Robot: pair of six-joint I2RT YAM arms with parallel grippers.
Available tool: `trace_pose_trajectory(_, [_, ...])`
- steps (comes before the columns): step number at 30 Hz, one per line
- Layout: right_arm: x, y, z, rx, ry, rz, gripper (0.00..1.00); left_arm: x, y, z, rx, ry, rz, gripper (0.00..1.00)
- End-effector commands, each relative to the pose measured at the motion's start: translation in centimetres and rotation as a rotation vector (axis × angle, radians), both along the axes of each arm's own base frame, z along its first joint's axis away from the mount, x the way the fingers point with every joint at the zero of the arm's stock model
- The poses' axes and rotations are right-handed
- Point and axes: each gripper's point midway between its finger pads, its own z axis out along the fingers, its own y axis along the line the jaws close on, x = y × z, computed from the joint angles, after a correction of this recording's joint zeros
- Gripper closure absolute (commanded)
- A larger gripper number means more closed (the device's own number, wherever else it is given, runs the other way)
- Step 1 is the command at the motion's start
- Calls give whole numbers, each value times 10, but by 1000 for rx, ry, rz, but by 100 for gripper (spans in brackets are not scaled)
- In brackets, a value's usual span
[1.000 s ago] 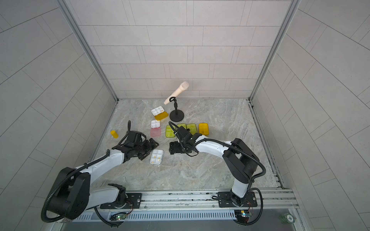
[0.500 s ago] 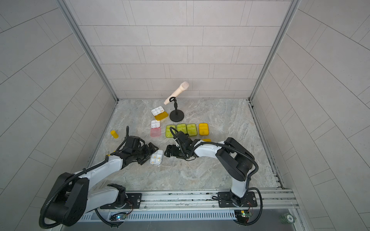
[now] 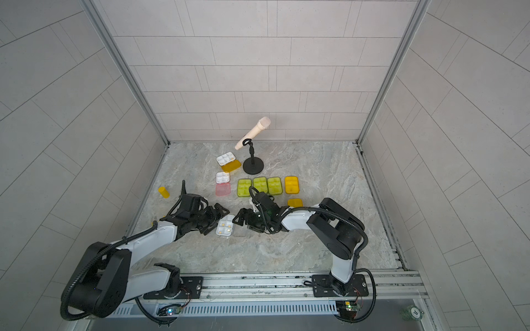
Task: Close pillboxes
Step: Close the lid on the pillbox.
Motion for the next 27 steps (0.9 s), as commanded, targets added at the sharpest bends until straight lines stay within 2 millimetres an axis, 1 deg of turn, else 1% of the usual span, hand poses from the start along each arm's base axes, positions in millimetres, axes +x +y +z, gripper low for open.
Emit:
trace_pose_trajectory(1, [1, 4, 16, 40, -17, -7, 11, -18, 6, -18, 41, 83, -8, 8])
trace_pose_trajectory(7, [0, 8, 22, 56, -26, 13, 11, -16, 5, -16, 30, 77, 0, 8])
trace_pose_trajectory(15, [5, 16, 46, 69, -68, 47, 12, -6, -5, -5, -45, 44, 23, 8])
trace_pose_trajectory(21, [7, 20, 54, 70, -79, 54, 12, -6, -12, -2, -73, 35, 22, 8])
trace_pose_trajectory(24, [8, 23, 57, 72, -82, 58, 12, -8, -8, -2, -63, 30, 42, 8])
trace_pose_trajectory(27, [9, 25, 57, 73, -82, 61, 12, -5, 5, 5, -30, 2, 96, 8])
